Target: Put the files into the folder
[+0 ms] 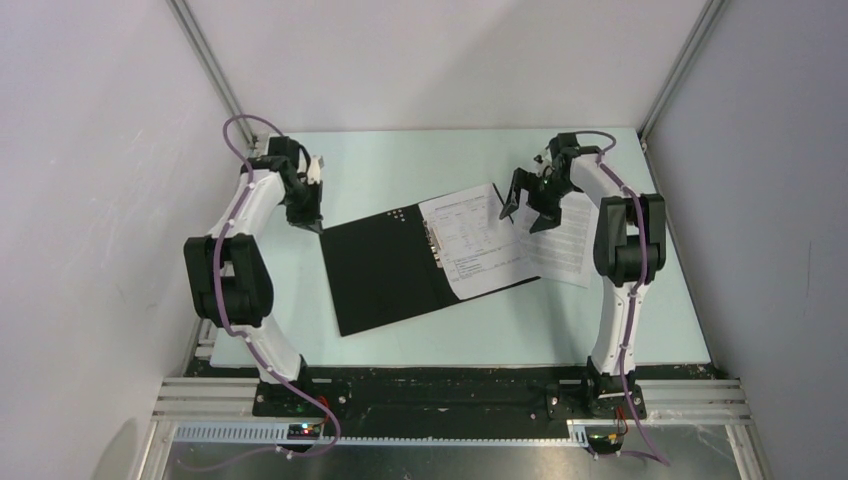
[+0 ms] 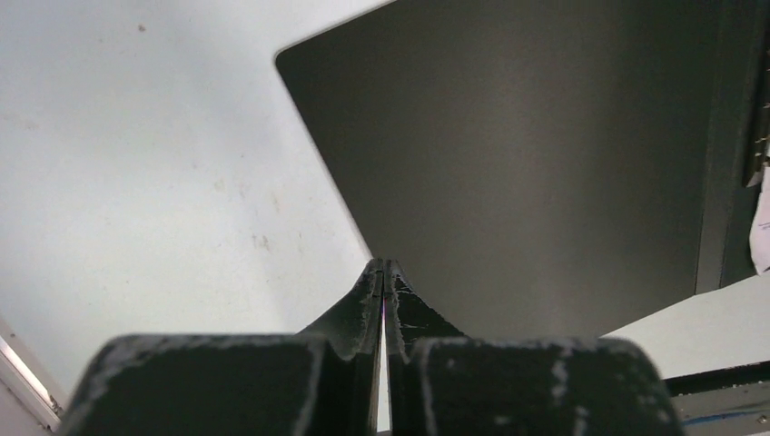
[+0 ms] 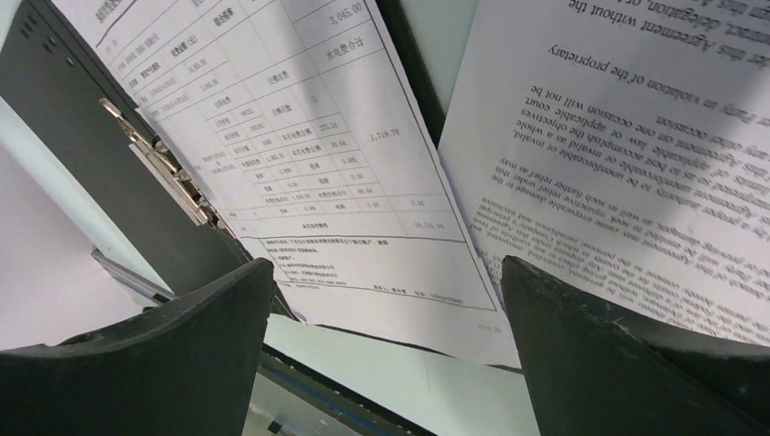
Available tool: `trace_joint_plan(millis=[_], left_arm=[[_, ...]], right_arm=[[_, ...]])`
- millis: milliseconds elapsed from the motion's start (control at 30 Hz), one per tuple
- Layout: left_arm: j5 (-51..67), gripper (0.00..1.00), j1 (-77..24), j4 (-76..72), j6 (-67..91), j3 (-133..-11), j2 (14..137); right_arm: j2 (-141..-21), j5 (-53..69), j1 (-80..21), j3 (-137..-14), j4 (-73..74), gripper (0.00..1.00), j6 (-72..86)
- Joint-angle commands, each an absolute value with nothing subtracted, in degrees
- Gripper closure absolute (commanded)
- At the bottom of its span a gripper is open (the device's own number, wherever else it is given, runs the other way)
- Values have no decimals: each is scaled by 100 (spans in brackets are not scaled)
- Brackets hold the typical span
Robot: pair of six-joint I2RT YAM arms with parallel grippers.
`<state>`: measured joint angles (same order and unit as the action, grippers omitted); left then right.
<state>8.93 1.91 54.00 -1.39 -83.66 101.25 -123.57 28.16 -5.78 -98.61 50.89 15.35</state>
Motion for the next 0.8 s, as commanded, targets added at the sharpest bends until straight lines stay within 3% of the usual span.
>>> trace_joint_plan(millis=[0,100,200,300,500,633,767], left_arm=[[1141,94,-40,5380,-44,-8765,10114],[1387,87,-288,5377,36,-9088,10112],[1871,64,-669,5379,299,-9605,10225],[2207,47,-1198,5358,581,-10145,10444],[2475,30,-2234,5239,1078,-11699,11518],[2634,19,-2830,4893,1774,-13112,12477],[2809,11,-3317,4064,2300,-13596,13234]], right_arm=[[-11675,2514,-515,-9906,5222,1,1403],[-11323,2337,-233,-9840,5333,1,1253],[-10931,2554,277,-9653,5397,1,808],[-10750,2793,991,-9378,5599,8,324],[-10738,2872,2066,-8853,5709,13,19],[-10932,3098,2423,-8607,5467,9,18],[-11215,3164,2531,-8689,5287,6,-146]])
